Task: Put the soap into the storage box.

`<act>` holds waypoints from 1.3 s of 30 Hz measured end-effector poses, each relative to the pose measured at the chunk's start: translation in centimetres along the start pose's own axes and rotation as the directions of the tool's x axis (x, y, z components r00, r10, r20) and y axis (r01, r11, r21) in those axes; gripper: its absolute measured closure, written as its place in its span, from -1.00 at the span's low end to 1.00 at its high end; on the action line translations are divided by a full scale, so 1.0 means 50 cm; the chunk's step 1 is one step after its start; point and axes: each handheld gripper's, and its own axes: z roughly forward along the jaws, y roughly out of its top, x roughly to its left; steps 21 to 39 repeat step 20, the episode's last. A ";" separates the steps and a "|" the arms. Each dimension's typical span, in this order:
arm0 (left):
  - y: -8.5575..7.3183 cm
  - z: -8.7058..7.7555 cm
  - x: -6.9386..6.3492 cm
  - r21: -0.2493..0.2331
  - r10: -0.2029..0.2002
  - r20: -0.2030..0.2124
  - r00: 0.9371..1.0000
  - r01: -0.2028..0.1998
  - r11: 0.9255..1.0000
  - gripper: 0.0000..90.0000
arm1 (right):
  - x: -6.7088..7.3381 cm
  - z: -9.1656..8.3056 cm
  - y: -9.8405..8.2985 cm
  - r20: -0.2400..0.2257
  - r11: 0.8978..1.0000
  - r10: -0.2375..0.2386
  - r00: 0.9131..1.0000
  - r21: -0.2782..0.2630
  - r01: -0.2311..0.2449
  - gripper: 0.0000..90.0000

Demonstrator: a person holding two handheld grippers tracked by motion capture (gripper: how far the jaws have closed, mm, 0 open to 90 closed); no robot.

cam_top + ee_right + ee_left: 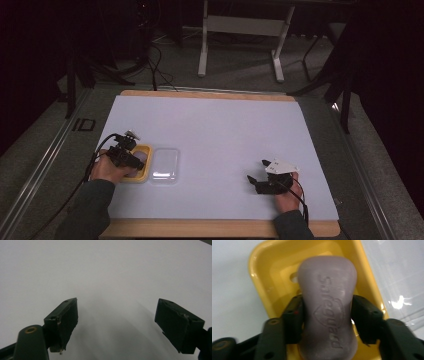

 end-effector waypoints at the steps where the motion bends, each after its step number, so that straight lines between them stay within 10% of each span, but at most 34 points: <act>1: 0.001 -0.006 -0.004 -0.015 -0.001 -0.029 1.000 0.000 1.000 -0.07 | 0.000 0.000 0.000 0.000 1.000 -0.001 1.000 0.000 0.001 -0.59; 9: 0.010 -0.039 -0.007 -0.122 0.026 -0.057 0.998 -0.033 0.992 -0.23 | 0.000 0.001 0.000 0.000 1.000 -0.001 1.000 0.003 0.001 -0.59; 20: 0.018 -0.063 -0.053 -0.263 0.140 -0.098 0.985 -0.161 0.951 -0.22 | 0.000 0.004 0.001 0.001 1.000 -0.005 1.000 0.019 0.005 -0.59; 39: 0.018 -0.063 -0.053 -0.263 0.140 -0.098 0.985 -0.161 0.951 -0.22 | 0.000 0.004 0.001 0.001 1.000 -0.005 1.000 0.019 0.005 -0.59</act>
